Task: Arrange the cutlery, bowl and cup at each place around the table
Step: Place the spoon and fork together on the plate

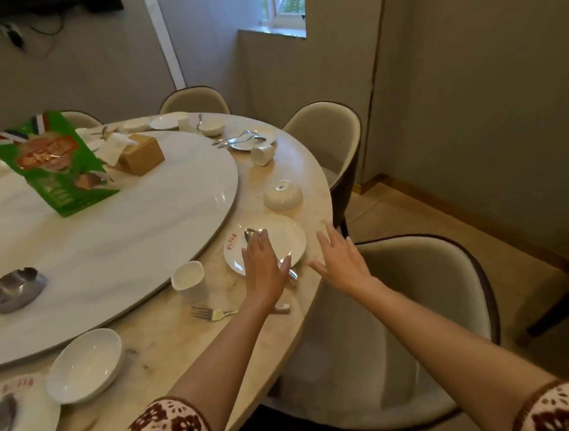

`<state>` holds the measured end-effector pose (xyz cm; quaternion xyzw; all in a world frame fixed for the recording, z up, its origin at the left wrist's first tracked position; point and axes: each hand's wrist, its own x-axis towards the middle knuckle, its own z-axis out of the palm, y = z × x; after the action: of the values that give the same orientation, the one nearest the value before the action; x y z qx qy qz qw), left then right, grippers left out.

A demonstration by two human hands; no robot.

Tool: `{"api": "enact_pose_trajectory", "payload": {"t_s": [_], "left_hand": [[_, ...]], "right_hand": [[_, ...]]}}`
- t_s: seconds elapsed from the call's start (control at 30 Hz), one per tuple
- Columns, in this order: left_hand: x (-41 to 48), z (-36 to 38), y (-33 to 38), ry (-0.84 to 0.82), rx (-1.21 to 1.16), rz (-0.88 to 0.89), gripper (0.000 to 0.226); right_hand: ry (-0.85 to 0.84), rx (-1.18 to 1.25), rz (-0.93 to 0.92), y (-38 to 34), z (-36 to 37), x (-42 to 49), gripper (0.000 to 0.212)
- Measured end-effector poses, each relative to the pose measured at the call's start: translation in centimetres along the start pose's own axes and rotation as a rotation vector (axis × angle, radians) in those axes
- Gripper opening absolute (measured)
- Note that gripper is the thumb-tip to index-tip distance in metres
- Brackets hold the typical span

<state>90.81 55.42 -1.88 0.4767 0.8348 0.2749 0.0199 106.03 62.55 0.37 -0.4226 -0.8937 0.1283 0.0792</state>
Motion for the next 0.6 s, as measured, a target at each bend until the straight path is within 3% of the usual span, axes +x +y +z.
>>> {"api": "enact_pose_trajectory", "payload": {"t_s": [0.23, 0.53, 0.6], "left_hand": [[0.2, 1.4, -2.3, 0.106, 0.097, -0.177, 0.072], [-2.3, 2.6, -0.4, 0.29, 0.298, -0.493, 0.043], [-3.2, 2.9, 0.6, 0.3, 0.37, -0.639, 0.039]], "right_hand": [[-0.103, 0.043, -0.222, -0.8, 3.1, 5.5, 0.068], [-0.107, -0.039, -0.59, 1.3, 2.7, 12.7, 0.039], [-0.107, -0.013, -0.635, 0.7, 3.1, 13.3, 0.036]]}}
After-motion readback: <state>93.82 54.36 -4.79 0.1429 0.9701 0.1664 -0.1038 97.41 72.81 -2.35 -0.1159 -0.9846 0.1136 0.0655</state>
